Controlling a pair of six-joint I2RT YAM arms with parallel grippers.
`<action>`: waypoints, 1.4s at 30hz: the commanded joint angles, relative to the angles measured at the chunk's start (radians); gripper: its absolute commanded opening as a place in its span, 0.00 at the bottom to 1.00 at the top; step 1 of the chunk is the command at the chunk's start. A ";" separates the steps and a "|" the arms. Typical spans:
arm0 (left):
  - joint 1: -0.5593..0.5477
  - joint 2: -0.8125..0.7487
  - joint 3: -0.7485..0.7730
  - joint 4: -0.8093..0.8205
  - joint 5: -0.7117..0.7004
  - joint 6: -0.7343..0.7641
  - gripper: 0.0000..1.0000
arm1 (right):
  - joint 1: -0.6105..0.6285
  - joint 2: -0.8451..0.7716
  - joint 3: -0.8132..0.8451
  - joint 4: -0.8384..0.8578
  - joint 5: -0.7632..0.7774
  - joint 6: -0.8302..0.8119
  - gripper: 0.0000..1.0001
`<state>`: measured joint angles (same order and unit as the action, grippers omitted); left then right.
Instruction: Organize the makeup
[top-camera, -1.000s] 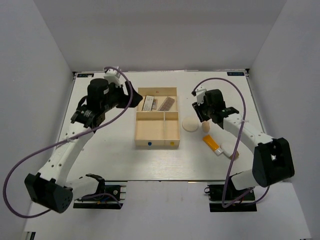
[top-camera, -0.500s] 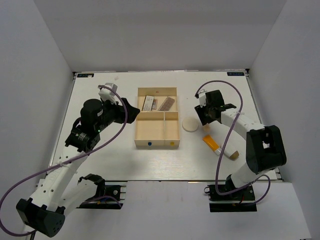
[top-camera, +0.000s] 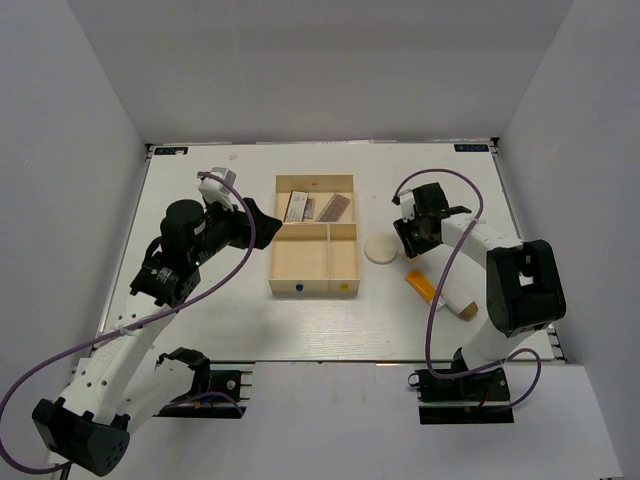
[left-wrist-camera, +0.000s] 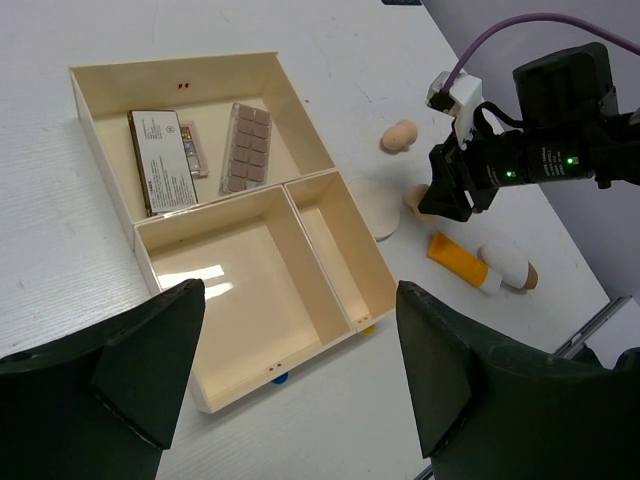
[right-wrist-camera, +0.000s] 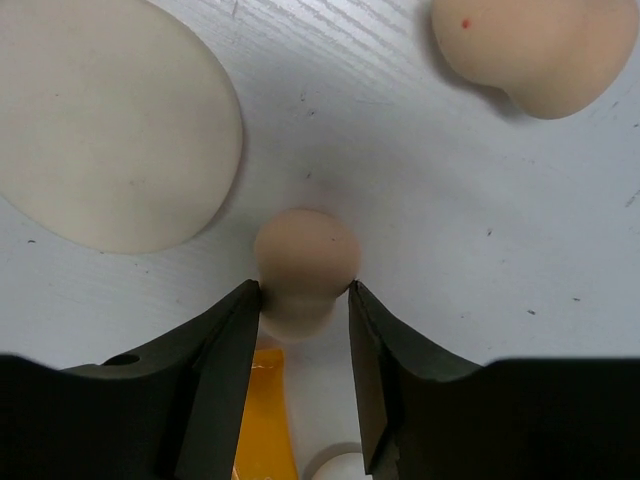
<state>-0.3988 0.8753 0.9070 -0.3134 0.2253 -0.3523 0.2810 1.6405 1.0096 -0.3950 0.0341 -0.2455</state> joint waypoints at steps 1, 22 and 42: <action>-0.005 -0.007 -0.008 0.013 0.017 0.004 0.87 | -0.009 0.024 0.044 -0.028 -0.054 -0.011 0.46; -0.005 0.019 -0.013 0.016 0.028 0.004 0.87 | 0.007 -0.266 0.027 -0.010 -0.310 -0.090 0.03; -0.005 0.060 -0.011 0.016 0.028 0.006 0.88 | 0.248 -0.090 0.227 -0.061 -0.405 -0.169 0.14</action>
<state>-0.3992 0.9375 0.8963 -0.3099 0.2443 -0.3523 0.5079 1.5063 1.1900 -0.4393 -0.3775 -0.3920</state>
